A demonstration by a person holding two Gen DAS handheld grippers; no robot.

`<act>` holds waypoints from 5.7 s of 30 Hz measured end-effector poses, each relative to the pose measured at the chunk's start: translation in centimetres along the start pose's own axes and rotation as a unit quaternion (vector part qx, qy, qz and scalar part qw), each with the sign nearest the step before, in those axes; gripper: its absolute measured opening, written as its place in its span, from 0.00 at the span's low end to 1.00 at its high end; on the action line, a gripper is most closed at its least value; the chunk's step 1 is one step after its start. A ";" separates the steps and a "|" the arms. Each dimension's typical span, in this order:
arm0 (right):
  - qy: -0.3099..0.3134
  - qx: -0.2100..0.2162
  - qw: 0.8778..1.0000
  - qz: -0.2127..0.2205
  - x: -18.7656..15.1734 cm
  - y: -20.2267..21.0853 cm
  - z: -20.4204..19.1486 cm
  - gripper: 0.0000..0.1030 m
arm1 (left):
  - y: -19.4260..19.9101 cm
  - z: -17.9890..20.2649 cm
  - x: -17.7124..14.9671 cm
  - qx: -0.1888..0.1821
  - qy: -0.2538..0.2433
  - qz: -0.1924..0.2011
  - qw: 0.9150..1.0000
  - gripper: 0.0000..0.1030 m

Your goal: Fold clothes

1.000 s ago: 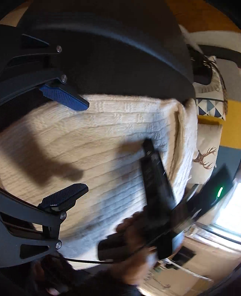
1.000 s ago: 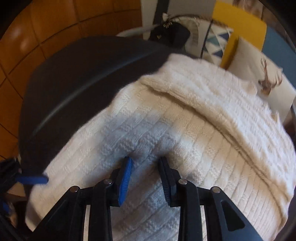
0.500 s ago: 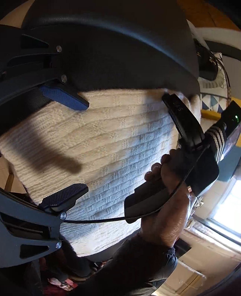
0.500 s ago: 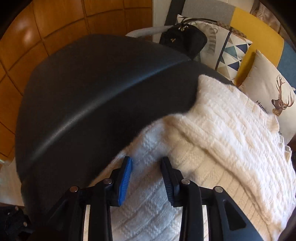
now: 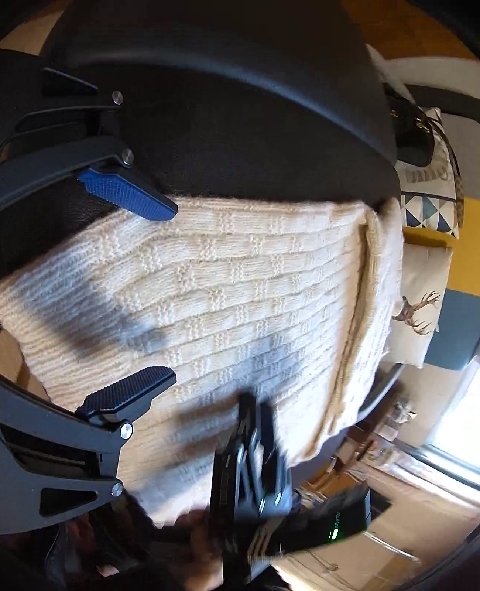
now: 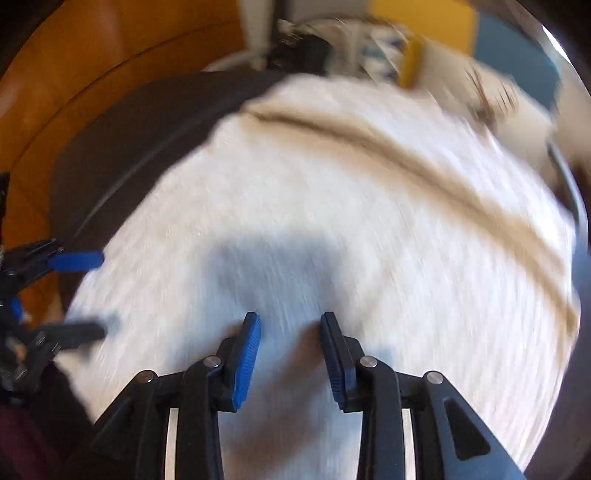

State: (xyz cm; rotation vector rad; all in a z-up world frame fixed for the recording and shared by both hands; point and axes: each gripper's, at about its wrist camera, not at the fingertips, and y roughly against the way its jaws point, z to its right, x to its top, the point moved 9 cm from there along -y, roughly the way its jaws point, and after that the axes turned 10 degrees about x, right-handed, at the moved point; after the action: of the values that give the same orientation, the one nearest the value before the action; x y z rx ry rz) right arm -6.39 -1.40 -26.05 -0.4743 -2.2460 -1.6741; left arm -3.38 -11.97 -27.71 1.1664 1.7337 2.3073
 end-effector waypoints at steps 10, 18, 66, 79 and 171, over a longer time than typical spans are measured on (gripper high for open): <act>-0.102 -0.080 0.991 0.021 -14.1 9.1 7.2 0.32 | -1.0 2.6 -1.6 -0.004 -0.041 -0.020 0.999 0.81; -0.193 -0.105 0.974 0.051 -18.5 14.4 10.6 0.31 | 1.1 1.1 -0.8 -0.014 -0.007 0.002 1.000 0.81; -0.278 -0.081 0.944 0.155 -2.4 8.9 27.2 0.26 | -8.8 -0.8 14.2 0.131 -0.017 0.037 0.990 0.83; -0.234 -0.098 0.954 0.161 2.7 7.8 27.8 0.26 | -10.0 -0.2 19.5 0.109 -0.021 0.070 0.991 0.84; -0.115 -0.180 0.972 0.096 6.5 4.9 26.9 0.20 | -9.8 -5.9 16.5 -0.001 0.191 0.044 0.981 0.36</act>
State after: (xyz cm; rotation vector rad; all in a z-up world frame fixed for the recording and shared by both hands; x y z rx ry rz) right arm -11.27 26.29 -26.45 -0.9851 -1.9600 -2.0126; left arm -22.52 -5.80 -27.62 0.8549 1.8172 2.7326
